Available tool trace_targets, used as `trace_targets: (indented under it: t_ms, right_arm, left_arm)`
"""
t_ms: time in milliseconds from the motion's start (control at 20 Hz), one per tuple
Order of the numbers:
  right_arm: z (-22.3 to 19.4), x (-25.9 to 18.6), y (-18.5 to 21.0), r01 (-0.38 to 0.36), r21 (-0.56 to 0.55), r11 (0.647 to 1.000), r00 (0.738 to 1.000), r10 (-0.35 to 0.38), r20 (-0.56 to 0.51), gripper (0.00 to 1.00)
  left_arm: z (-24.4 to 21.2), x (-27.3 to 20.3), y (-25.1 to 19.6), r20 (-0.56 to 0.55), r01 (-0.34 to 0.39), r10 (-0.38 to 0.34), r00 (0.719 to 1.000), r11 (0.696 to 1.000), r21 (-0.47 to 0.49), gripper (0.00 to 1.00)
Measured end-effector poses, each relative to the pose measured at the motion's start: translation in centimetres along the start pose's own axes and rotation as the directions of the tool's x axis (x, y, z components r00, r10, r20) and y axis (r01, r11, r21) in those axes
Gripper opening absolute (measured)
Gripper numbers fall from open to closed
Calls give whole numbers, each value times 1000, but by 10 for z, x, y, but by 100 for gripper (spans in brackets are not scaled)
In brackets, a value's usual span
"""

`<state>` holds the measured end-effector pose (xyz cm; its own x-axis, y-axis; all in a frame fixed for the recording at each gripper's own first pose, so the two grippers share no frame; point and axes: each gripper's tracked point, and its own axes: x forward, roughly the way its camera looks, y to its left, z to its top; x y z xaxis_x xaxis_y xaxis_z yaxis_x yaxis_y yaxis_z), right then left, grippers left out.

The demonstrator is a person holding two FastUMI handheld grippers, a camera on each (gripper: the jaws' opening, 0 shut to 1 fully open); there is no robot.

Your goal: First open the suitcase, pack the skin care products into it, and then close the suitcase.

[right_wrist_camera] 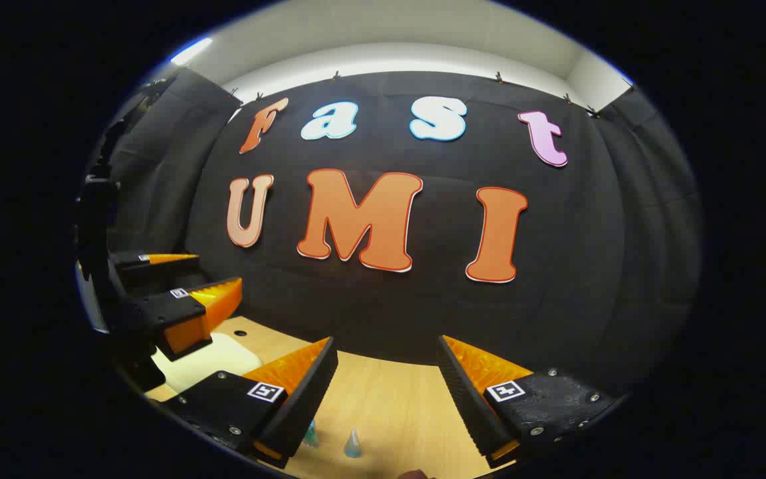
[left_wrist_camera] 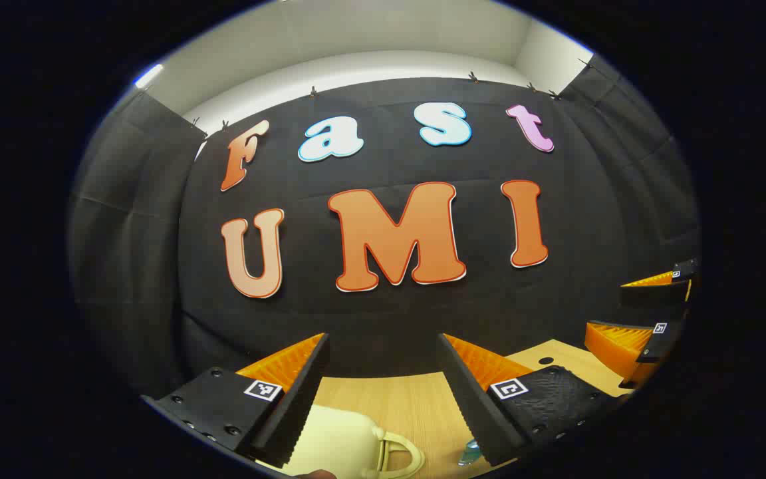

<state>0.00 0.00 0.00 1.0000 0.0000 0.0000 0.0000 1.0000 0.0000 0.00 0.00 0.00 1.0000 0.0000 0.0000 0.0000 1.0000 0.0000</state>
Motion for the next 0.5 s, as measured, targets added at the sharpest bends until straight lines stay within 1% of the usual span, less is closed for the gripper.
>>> trace_targets:
  t_ms: [50,100,150,250,300,350,500]
  right_arm:
    - [2,-2,-2,2,15,1000,1000,-2,13,95]
    - [4,0,-2,5,23,1000,1000,-5,24,95]
    - [4,0,-4,6,27,1000,1000,-7,28,95]
    - [0,0,-7,14,24,1000,1000,-15,12,95]
    - [-5,0,-9,14,24,1000,1000,-14,-1,95]
    - [-6,-1,-8,15,30,999,1000,-15,-7,95]
    - [-3,-3,-7,12,66,998,1000,-13,6,94]
  left_arm:
    - [0,0,0,-1,3,-3,1000,1000,1,98]
    - [0,0,0,0,1,-1,1000,1000,6,100]
    - [0,0,1,1,1,-1,1000,1000,11,98]
    - [0,-2,2,1,-4,4,1000,1000,22,97]
    - [-2,-2,2,-4,-5,5,1000,1000,21,100]
    - [-3,-3,1,-13,-3,3,1000,1000,24,97]
    - [-7,-7,4,-25,-9,10,1000,999,47,97]
